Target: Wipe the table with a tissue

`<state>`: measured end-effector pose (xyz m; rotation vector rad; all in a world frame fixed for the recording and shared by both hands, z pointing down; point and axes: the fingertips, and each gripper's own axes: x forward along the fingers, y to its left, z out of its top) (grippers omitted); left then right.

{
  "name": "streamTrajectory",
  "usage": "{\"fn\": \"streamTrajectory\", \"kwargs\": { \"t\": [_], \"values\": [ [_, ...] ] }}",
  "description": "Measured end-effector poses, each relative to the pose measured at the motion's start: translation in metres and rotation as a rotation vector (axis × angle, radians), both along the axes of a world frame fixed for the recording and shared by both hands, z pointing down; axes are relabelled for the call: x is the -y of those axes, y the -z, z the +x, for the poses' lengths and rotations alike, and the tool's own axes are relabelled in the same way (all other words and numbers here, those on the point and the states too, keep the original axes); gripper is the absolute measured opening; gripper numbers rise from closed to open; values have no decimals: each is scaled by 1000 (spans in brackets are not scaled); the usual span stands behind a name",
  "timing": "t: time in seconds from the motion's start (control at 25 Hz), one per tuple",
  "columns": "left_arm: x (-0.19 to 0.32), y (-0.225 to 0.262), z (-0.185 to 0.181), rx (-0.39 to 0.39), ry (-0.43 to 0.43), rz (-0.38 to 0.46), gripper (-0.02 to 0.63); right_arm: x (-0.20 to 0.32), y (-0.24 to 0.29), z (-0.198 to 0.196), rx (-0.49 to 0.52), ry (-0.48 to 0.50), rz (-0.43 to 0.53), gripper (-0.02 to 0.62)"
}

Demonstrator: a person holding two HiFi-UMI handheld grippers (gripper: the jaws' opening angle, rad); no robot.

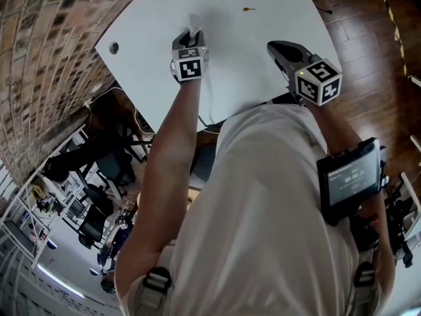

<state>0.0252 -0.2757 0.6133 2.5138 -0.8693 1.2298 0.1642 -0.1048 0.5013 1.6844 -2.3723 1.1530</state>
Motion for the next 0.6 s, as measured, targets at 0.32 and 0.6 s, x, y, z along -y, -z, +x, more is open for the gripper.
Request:
{"fn": "streamTrajectory", "kwargs": {
  "t": [0.32, 0.6],
  "values": [
    [11, 11, -19, -60, 11, 1, 94, -5, 8, -14, -25, -10, 7, 7],
    [37, 8, -43, -34, 109, 21, 95, -20, 14, -19, -69, -49, -11, 7]
  ]
}}
